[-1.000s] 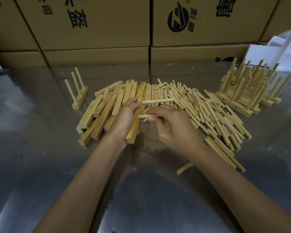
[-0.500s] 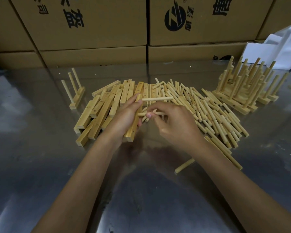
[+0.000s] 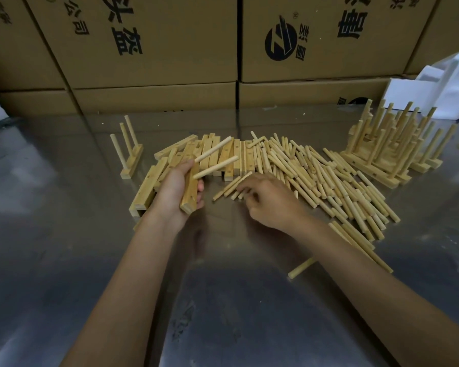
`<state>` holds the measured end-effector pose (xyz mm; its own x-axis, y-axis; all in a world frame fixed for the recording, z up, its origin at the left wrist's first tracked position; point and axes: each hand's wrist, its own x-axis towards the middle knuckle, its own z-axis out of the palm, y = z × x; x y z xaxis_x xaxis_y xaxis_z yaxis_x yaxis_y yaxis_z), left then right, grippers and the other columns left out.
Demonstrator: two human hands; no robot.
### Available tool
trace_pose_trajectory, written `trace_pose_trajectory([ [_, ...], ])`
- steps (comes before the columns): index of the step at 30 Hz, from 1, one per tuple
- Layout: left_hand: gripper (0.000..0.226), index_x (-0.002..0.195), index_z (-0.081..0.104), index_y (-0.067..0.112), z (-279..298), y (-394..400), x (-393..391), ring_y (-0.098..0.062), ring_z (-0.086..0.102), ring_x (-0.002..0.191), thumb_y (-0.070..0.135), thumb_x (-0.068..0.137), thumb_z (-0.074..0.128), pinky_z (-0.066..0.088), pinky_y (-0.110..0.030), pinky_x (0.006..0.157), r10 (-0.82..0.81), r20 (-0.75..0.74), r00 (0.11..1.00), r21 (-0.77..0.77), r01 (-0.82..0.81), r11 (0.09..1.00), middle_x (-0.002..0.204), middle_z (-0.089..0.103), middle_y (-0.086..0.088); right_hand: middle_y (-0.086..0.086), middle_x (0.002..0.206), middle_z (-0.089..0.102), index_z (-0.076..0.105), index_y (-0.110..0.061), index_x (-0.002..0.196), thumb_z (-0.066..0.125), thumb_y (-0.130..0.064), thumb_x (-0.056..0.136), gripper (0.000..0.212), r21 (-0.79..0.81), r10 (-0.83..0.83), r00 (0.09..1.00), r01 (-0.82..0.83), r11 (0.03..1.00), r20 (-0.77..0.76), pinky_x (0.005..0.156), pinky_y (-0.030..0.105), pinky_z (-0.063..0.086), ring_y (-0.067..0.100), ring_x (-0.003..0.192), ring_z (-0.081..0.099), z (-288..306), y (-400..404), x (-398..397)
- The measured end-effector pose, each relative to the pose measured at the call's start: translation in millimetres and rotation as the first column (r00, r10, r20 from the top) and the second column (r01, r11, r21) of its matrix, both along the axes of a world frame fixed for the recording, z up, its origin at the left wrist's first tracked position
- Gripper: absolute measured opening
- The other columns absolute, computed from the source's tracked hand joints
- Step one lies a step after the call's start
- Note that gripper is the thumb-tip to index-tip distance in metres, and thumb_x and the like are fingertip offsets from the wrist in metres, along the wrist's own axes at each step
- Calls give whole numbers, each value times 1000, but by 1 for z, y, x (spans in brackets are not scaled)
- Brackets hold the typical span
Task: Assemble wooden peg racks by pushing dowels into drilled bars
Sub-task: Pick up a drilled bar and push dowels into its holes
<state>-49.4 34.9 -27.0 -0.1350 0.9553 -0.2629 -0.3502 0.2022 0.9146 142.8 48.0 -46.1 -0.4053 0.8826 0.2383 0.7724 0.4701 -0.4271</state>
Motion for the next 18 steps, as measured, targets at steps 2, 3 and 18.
trace_pose_trajectory([
  [2,20,110,56,17,0,0,0,-14,39,39,32,106,44,32,-19,34,0,10,1000,-8,0,1000,58,46,-3,-2,110,62,70,-15,105,56,-16,93,19,0,-14,1000,14,1000,-10,90,35,48,17,104,56,-2,-2,-5],
  [3,19,109,55,17,0,0,0,-14,39,39,32,106,44,31,-19,34,3,16,1000,-9,-3,1000,57,46,-4,-3,104,61,70,-15,98,57,-17,92,14,15,-25,999,26,1000,-25,84,34,48,15,98,57,-3,-4,-6],
  [18,16,110,57,22,-2,0,8,-14,41,36,30,107,43,32,-20,33,-5,-22,1000,-8,5,1000,56,48,-4,-9,88,59,60,-21,91,63,-18,94,5,-5,-106,985,106,994,-134,71,34,49,14,85,59,0,-21,19],
])
